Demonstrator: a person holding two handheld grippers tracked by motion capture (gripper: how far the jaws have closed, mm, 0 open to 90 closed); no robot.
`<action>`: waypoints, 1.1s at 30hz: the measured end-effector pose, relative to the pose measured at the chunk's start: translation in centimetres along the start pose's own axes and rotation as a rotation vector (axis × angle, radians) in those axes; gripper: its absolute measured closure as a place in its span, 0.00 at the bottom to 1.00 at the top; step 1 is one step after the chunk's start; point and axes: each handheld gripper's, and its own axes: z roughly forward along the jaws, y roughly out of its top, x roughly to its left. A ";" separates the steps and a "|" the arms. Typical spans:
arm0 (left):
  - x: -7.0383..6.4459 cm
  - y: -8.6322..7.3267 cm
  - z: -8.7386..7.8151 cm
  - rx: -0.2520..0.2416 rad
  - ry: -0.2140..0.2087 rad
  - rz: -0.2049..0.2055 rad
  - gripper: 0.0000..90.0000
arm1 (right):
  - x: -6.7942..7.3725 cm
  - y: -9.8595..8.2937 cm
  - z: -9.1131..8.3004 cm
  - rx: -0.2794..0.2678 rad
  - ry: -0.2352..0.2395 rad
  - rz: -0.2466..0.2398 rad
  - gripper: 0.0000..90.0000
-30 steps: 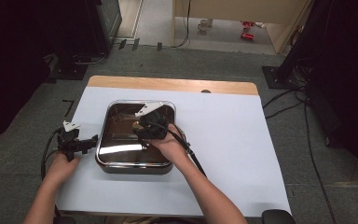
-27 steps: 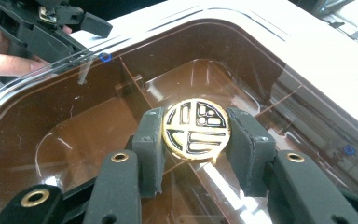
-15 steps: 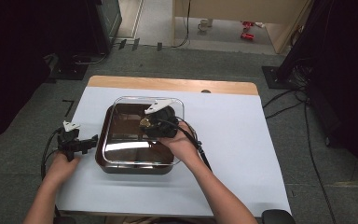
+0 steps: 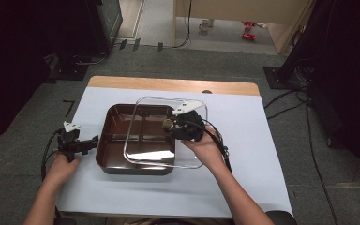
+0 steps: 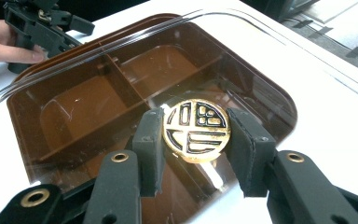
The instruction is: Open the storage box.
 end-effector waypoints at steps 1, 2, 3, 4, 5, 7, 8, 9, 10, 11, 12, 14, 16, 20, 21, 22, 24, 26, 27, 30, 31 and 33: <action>0.0 0.0 0.0 0.000 0.000 0.000 0.13 | -0.2 -0.3 -0.3 -0.006 -0.003 0.003 0.65; 0.0 0.0 0.0 0.000 0.000 0.000 0.13 | -0.4 -0.6 -0.7 -0.007 -0.005 0.011 0.65; 0.0 0.0 0.0 0.000 0.000 0.000 0.13 | -0.6 -0.8 -1.0 -0.009 -0.008 0.015 0.65; 0.0 0.0 0.0 0.001 0.000 0.000 0.13 | -0.7 -1.1 -1.3 -0.009 -0.010 0.022 0.65; 0.0 0.0 0.0 -0.001 0.000 0.000 0.13 | -0.8 -1.4 -1.6 -0.008 -0.014 0.025 0.65; 0.0 0.0 0.0 -0.002 0.000 0.000 0.13 | -1.2 -2.3 -2.4 -0.003 -0.028 0.026 0.65; 0.0 0.0 0.0 -0.002 0.001 0.000 0.13 | -1.4 -2.6 -2.6 -0.002 -0.032 0.030 0.65; 0.0 0.0 0.0 -0.002 0.001 -0.001 0.13 | -1.6 -2.9 -2.9 -0.002 -0.038 0.030 0.65; 0.0 0.0 0.0 -0.002 0.000 0.000 0.13 | -1.8 -3.2 -3.1 -0.003 -0.040 0.035 0.65; 0.0 0.0 0.0 -0.002 0.000 0.000 0.13 | -2.0 -3.5 -3.4 -0.004 -0.046 0.039 0.65; 0.0 0.0 0.0 -0.002 0.000 0.000 0.13 | -2.2 -3.8 -3.6 -0.004 -0.051 0.048 0.65; 0.0 0.0 0.0 -0.002 0.001 0.000 0.13 | -2.8 -4.5 -4.1 -0.003 -0.064 0.061 0.65; 0.0 0.0 0.0 -0.002 0.000 0.000 0.13 | -3.3 -5.2 -4.6 -0.003 -0.080 0.073 0.65; 0.0 0.0 0.0 -0.002 0.000 -0.001 0.13 | -4.6 -6.5 -5.5 -0.005 -0.113 0.091 0.65; 0.0 0.0 0.0 -0.002 0.000 0.000 0.13 | -4.9 -6.7 -5.6 -0.005 -0.117 0.101 0.65; 0.0 0.0 0.0 -0.002 0.000 0.000 0.13 | -5.2 -7.0 -5.8 -0.006 -0.125 0.103 0.65; 0.0 0.0 0.0 -0.002 0.000 0.000 0.13 | -6.0 -7.6 -6.2 -0.008 -0.145 0.123 0.65; 0.0 0.0 0.0 -0.002 0.000 0.000 0.13 | -6.6 -8.2 -6.4 -0.013 -0.158 0.143 0.65; 0.0 0.0 0.0 -0.002 0.000 0.000 0.13 | -7.0 -8.5 -6.5 -0.015 -0.166 0.153 0.65; 0.0 0.0 0.0 -0.002 0.000 0.000 0.13 | -8.2 -9.3 -6.7 -0.013 -0.188 0.185 0.65; 0.0 0.0 0.0 -0.002 0.000 0.000 0.13 | -8.5 -9.6 -6.8 -0.009 -0.196 0.189 0.65; 0.0 0.0 0.0 -0.002 0.000 0.000 0.13 | -9.2 -10.1 -6.8 -0.004 -0.213 0.201 0.65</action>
